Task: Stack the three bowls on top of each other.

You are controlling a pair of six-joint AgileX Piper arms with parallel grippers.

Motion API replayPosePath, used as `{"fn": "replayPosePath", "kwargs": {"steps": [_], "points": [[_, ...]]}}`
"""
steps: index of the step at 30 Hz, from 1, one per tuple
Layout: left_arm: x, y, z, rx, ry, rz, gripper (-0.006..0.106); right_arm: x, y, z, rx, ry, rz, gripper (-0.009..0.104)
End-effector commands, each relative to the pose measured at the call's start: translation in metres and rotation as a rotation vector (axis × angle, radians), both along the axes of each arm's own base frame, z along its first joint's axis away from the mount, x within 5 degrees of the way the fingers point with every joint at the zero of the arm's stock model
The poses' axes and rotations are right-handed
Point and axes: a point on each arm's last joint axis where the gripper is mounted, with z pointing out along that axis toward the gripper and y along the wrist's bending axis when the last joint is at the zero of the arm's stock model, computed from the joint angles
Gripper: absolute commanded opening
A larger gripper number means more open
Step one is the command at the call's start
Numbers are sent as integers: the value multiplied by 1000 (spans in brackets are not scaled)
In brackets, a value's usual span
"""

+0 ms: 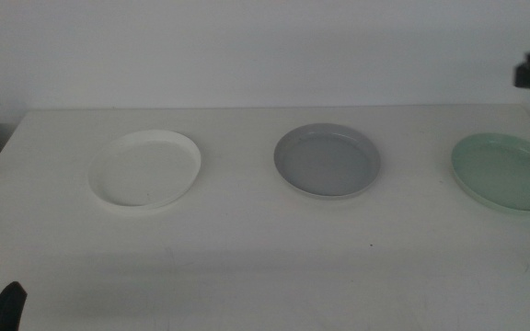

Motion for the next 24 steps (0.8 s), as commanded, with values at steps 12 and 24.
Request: {"fn": "replayPosePath", "kwargs": {"steps": [12,24], "points": [[-1,1,10,-22,-96,6,105,123,17,-27,133,134,16,50],[-1,1,10,-22,-96,6,105,183,73,-92,78,236,127,50]]}}
